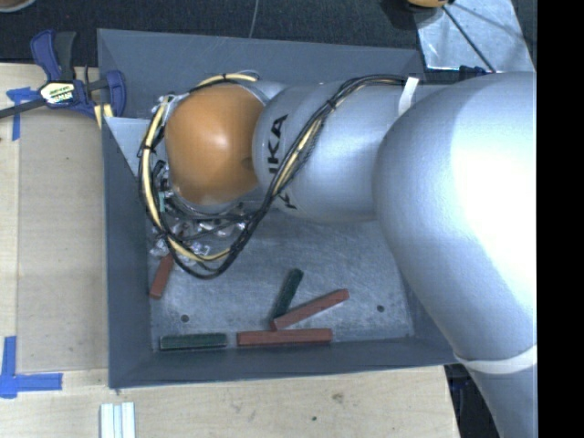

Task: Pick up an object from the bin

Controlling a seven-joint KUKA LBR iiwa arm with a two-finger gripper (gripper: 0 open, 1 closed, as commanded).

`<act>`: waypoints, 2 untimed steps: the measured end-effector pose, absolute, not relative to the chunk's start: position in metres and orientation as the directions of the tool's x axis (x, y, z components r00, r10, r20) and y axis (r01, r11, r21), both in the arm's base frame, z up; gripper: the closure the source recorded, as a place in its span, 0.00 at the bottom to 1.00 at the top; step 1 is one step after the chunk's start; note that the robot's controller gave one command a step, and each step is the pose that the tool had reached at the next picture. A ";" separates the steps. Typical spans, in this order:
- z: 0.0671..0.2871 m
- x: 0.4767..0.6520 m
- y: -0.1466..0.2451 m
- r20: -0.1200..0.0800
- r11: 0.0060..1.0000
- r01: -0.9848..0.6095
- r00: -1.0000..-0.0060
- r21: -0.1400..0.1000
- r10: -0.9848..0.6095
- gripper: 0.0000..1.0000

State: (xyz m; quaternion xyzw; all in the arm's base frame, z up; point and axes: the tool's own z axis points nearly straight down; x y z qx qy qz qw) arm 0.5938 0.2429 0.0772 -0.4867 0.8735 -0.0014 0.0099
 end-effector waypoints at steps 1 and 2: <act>0.077 0.594 0.243 -0.016 0.527 -0.850 -0.527 -0.012 -0.850 1.00; 0.252 0.584 0.222 -0.009 0.483 -0.875 -0.483 -0.007 -0.875 1.00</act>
Offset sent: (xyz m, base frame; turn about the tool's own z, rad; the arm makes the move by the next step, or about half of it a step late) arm -0.0126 -0.0214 0.1701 -0.0530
